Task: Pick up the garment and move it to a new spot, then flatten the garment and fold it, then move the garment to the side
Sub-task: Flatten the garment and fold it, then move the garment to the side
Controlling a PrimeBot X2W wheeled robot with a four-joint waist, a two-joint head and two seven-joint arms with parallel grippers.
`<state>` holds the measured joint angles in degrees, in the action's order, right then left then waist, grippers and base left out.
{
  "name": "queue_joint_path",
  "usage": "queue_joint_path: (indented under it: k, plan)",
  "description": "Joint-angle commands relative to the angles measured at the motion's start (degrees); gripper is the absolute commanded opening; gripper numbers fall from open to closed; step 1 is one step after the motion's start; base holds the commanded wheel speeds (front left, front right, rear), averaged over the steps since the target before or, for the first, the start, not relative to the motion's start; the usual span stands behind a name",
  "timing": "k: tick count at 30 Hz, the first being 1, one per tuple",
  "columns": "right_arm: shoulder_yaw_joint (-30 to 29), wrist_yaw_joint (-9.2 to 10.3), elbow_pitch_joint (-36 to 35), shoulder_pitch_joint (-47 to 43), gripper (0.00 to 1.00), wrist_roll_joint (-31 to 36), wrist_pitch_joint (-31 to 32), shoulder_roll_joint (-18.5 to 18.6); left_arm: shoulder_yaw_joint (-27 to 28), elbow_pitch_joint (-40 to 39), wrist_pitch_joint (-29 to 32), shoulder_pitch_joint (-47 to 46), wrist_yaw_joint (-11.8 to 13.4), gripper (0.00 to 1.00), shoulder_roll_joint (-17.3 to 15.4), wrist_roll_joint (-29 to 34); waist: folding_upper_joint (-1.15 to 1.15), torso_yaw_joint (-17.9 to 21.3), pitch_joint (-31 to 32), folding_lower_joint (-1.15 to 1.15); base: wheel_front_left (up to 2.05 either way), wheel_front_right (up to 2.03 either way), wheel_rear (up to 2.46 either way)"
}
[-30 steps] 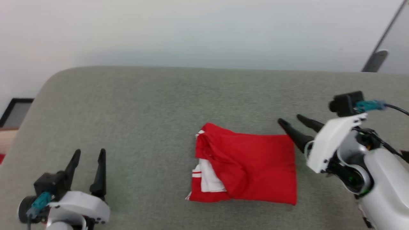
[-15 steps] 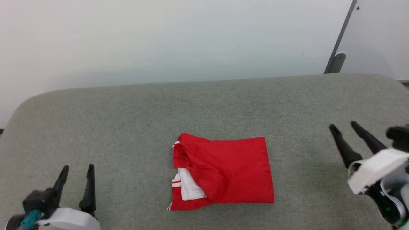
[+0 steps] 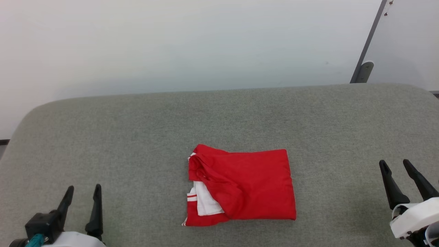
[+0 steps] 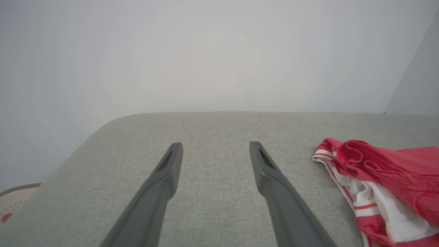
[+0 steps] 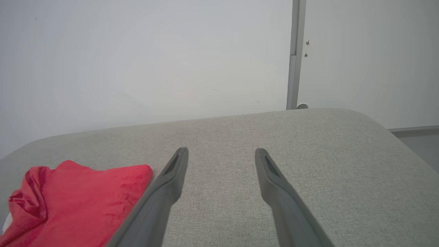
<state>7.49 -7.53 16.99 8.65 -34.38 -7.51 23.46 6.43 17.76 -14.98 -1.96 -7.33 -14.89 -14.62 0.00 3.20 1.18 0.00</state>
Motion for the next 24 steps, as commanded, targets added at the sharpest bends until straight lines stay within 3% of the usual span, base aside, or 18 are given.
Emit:
queue_joint_path:
  k: [1, 24]
  plan:
    - [-0.6, 0.09, -0.5, -0.9, 1.0, 1.0, -0.2, -0.2, 0.0, 0.0, -0.2, 0.4, -0.1, 1.0, 0.0, 0.2, 0.0, -0.1, 0.0, 0.0, 0.0, 0.0, 0.0]
    - [-4.4, 0.09, -4.5, -4.8, 1.0, 4.5, 1.9, -3.6, 0.2, -1.2, -0.2, 0.9, 0.2, 1.0, 0.5, 0.9, 0.0, -0.6, -0.3, 0.0, 0.0, 0.0, 0.0]
